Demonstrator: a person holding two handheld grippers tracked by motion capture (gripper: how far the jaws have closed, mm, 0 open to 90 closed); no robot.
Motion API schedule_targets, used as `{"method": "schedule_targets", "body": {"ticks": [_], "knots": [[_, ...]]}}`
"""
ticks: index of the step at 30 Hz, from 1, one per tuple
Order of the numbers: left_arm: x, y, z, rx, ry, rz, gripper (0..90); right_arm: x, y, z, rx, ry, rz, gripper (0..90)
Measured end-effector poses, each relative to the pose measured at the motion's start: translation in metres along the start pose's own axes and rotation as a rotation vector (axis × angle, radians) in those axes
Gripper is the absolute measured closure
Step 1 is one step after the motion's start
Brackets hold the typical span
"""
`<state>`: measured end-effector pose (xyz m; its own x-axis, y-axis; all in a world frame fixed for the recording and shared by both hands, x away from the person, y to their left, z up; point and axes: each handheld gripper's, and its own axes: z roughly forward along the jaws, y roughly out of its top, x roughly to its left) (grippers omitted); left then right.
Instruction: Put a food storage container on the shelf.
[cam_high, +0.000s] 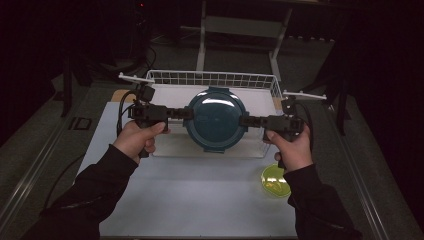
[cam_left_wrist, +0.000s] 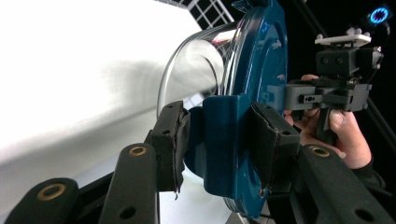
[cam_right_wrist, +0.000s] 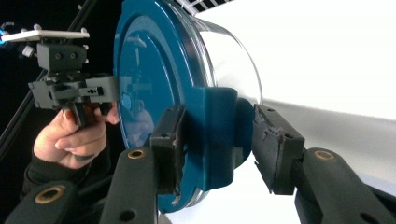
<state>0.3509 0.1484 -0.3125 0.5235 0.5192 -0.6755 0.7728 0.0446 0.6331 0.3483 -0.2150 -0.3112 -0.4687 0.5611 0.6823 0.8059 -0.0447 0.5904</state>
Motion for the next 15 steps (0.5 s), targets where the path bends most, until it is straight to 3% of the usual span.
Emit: {"method": "schedule_targets", "body": {"ticks": [8, 15], "knots": [[0.010, 0.023, 0.011, -0.004, 0.008, -0.016, 56.8, -0.009, 0.021, 0.005, -0.006, -0.011, 0.025, 55.3], [0.022, 0.030, 0.017, -0.023, 0.007, -0.048, 56.7, -0.017, 0.035, 0.013, -0.020, -0.026, 0.028, 55.2]]}}
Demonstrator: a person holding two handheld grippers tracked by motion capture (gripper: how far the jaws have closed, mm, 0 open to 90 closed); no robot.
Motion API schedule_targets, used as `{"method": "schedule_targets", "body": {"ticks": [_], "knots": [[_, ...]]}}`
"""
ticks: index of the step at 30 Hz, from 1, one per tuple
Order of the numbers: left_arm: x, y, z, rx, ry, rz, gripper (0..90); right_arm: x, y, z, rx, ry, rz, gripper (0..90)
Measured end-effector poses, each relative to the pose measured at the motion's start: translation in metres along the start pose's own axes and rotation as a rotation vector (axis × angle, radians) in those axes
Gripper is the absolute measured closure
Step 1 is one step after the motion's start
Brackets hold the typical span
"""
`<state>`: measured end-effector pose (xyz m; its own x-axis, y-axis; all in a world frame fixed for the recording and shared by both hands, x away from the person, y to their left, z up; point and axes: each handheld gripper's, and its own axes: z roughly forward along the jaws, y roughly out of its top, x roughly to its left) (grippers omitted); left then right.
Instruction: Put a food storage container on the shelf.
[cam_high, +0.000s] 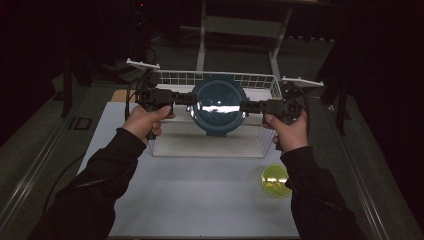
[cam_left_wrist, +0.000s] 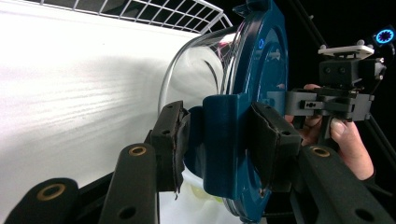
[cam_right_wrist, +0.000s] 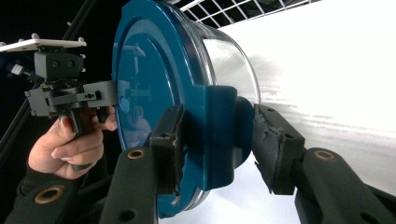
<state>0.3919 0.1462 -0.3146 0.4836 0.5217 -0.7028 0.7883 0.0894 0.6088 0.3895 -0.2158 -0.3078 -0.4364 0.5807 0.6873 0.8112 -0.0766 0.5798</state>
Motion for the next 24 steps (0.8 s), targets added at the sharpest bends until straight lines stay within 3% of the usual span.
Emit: {"method": "schedule_targets", "body": {"ticks": [6, 13, 17, 22, 24], "knots": [[0.012, 0.004, 0.004, 0.001, -0.004, -0.040, 56.6, -0.006, 0.007, 0.009, 0.018, -0.019, 0.025, 55.1], [0.015, 0.012, 0.008, 0.019, -0.001, -0.061, 56.1, -0.010, 0.013, 0.012, 0.031, -0.014, 0.071, 54.2], [0.022, 0.014, 0.011, 0.033, -0.013, -0.085, 55.3, -0.010, 0.016, 0.014, 0.039, -0.043, 0.072, 53.0], [0.031, 0.016, 0.016, 0.036, -0.011, -0.119, 54.0, -0.016, 0.020, 0.020, 0.044, -0.055, 0.111, 50.8], [0.033, 0.016, 0.017, 0.033, -0.009, -0.114, 53.8, -0.016, 0.022, 0.022, 0.039, -0.073, 0.106, 51.0]]}}
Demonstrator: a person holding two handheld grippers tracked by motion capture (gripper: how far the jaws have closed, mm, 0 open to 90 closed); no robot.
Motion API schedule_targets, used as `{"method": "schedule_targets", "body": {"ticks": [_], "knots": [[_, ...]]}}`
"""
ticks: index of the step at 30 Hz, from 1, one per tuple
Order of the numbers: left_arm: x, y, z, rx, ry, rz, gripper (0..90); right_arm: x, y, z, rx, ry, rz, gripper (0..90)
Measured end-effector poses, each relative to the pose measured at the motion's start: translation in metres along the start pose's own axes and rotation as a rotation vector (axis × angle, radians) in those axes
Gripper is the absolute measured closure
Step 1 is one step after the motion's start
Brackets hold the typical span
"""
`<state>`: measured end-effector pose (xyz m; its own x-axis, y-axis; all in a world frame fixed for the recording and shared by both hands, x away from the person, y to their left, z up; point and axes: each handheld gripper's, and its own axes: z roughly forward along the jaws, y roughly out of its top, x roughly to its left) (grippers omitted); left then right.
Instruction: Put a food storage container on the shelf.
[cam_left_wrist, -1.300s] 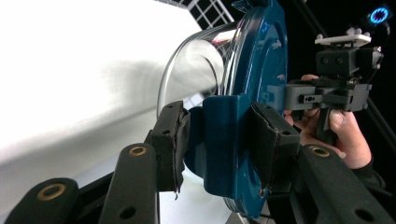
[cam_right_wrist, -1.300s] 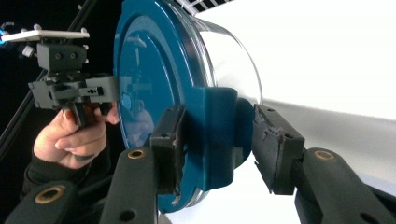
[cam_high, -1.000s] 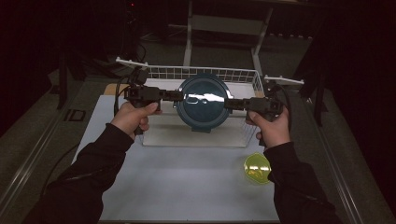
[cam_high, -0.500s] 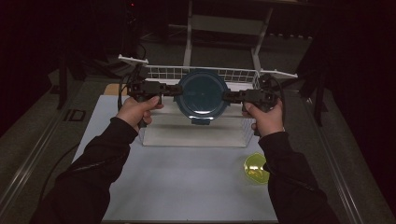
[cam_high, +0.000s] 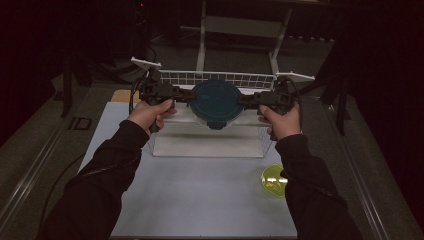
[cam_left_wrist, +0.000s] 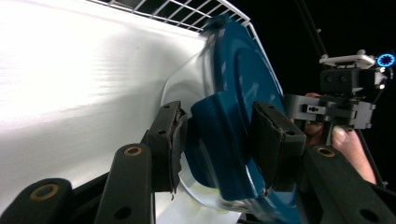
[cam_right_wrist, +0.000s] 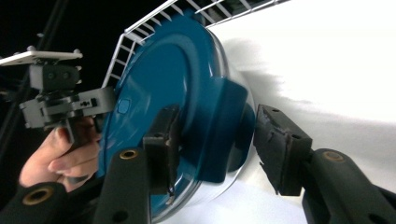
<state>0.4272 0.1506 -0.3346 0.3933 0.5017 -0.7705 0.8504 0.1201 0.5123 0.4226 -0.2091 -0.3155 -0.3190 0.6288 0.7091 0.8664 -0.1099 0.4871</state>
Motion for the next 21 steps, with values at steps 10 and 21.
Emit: {"method": "schedule_targets", "body": {"ticks": [10, 21], "knots": [[-0.004, -0.002, -0.001, -0.003, 0.020, 0.063, 52.3, 0.007, 0.005, 0.000, -0.017, -0.022, -0.029, 51.4], [-0.016, -0.010, -0.016, -0.051, 0.074, 0.134, 45.3, 0.026, -0.005, -0.015, -0.056, -0.056, -0.129, 49.1]]}}
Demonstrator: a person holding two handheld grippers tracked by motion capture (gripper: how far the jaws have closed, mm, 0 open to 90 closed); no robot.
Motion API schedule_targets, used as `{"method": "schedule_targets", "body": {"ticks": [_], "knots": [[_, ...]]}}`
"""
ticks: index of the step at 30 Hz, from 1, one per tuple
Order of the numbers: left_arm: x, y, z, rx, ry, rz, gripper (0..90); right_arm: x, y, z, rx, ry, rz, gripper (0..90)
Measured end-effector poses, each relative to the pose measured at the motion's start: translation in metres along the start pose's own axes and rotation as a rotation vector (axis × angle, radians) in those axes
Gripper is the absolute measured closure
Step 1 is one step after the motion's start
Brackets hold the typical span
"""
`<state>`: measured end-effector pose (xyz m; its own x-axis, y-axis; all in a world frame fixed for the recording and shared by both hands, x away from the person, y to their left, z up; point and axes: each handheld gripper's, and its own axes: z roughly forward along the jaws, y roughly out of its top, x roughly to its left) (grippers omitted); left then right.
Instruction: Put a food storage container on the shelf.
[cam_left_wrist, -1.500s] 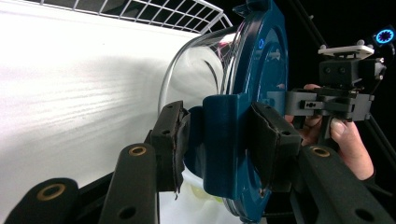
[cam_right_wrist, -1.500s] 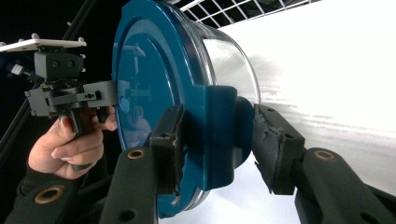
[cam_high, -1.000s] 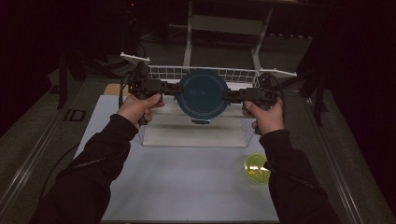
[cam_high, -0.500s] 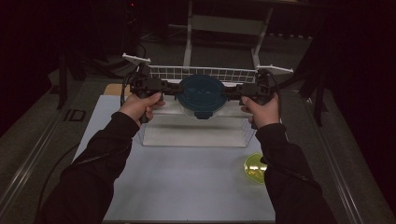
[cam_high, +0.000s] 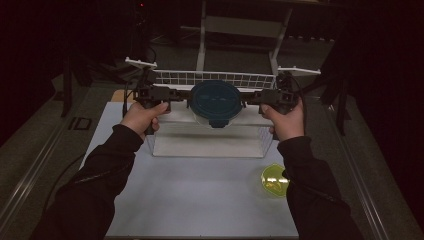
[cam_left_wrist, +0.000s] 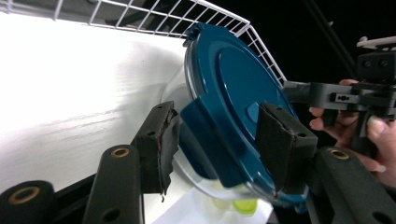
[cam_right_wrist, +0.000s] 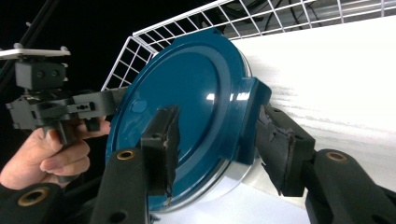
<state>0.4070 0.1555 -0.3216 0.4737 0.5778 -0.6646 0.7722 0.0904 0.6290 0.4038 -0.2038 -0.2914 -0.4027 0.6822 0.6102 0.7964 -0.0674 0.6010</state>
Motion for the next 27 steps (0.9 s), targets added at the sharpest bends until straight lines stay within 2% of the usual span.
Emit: {"method": "schedule_targets", "body": {"ticks": [1, 2, 3, 4, 5, 6, 7, 8, 9, 10, 11, 12, 13, 14, 15, 16, 17, 19, 20, 21, 22, 23, 24, 27], "knots": [[-0.003, -0.003, -0.004, -0.008, 0.008, 0.034, 45.0, 0.001, -0.002, -0.002, -0.004, -0.001, -0.004, 49.3], [-0.003, -0.003, -0.004, -0.008, 0.008, 0.034, 43.8, 0.001, -0.002, -0.002, -0.004, -0.001, -0.004, 49.3], [-0.008, -0.007, -0.008, -0.019, 0.011, 0.067, 43.1, 0.003, -0.006, -0.005, -0.007, 0.004, -0.016, 49.4], [-0.008, -0.007, -0.008, -0.019, 0.011, 0.067, 42.9, 0.004, -0.008, -0.006, -0.008, 0.004, -0.022, 49.4], [-0.014, -0.012, -0.011, -0.014, 0.020, 0.110, 40.9, 0.006, -0.010, -0.008, -0.014, 0.007, -0.032, 49.5], [-0.014, -0.012, -0.011, -0.014, 0.020, 0.110, 39.7, 0.006, -0.010, -0.008, -0.014, 0.007, -0.032, 49.5], [-0.018, -0.016, -0.015, -0.025, 0.027, 0.136, 38.2, 0.009, -0.014, -0.011, -0.018, 0.017, -0.046, 49.5], [-0.018, -0.016, -0.015, -0.025, 0.027, 0.136, 37.4, 0.009, -0.014, -0.011, -0.018, 0.017, -0.046, 49.5], [-0.020, -0.021, -0.019, -0.037, -0.032, 0.172, 31.7, 0.012, -0.019, -0.014, -0.022, 0.025, -0.060, 49.4], [-0.020, -0.021, -0.019, -0.037, -0.032, 0.172, 29.4, 0.012, -0.019, -0.014, -0.022, 0.025, -0.060, 49.4], [-0.022, -0.025, -0.022, -0.061, -0.027, 0.198, 29.3, 0.014, -0.024, -0.016, -0.024, 0.046, -0.064, 49.7], [-0.022, -0.025, -0.022, -0.061, -0.027, 0.198, 29.3, 0.016, -0.027, -0.017, -0.023, 0.050, -0.072, 50.0], [-0.024, -0.029, -0.025, -0.076, -0.049, 0.224, 28.0, 0.018, -0.030, -0.017, -0.017, 0.057, -0.086, 50.0], [-0.024, -0.029, -0.025, -0.076, -0.049, 0.224, 25.7, 0.018, -0.030, -0.017, -0.017, 0.057, -0.086, 50.0], [-0.028, -0.035, -0.027, -0.096, -0.057, 0.258, 22.9, 0.022, -0.038, -0.018, -0.013, 0.069, -0.102, 50.7], [-0.028, -0.035, -0.027, -0.096, -0.057, 0.258, 21.8, 0.023, -0.040, -0.018, -0.009, 0.071, -0.110, 50.8], [-0.031, -0.041, -0.029, -0.104, -0.073, 0.286, 19.7, 0.025, -0.043, -0.018, -0.009, 0.075, -0.115, 51.2], [-0.032, -0.046, -0.030, -0.110, -0.103, 0.290, 16.5, 0.027, -0.050, -0.018, 0.001, 0.091, -0.125, 51.4], [-0.032, -0.046, -0.030, -0.110, -0.103, 0.290, 15.8, 0.028, -0.052, -0.017, 0.001, 0.091, -0.130, 53.0], [-0.033, -0.053, -0.031, -0.111, -0.130, 0.302, 14.2, 0.030, -0.056, -0.017, 0.007, 0.091, -0.143, 52.9], [-0.033, -0.053, -0.031, -0.111, -0.130, 0.302, 13.9, 0.030, -0.056, -0.017, 0.007, 0.091, -0.143, 52.9], [-0.034, -0.063, -0.031, -0.111, -0.132, 0.339, 13.9, 0.032, -0.061, -0.015, 0.011, 0.099, -0.150, 53.0], [-0.034, -0.063, -0.031, -0.111, -0.132, 0.339, 13.8, 0.032, -0.061, -0.015, 0.011, 0.099, -0.150, 53.0], [-0.035, -0.075, -0.031, -0.104, -0.104, 0.371, 11.3, 0.034, -0.067, -0.013, 0.011, 0.097, -0.158, 55.4]]}}
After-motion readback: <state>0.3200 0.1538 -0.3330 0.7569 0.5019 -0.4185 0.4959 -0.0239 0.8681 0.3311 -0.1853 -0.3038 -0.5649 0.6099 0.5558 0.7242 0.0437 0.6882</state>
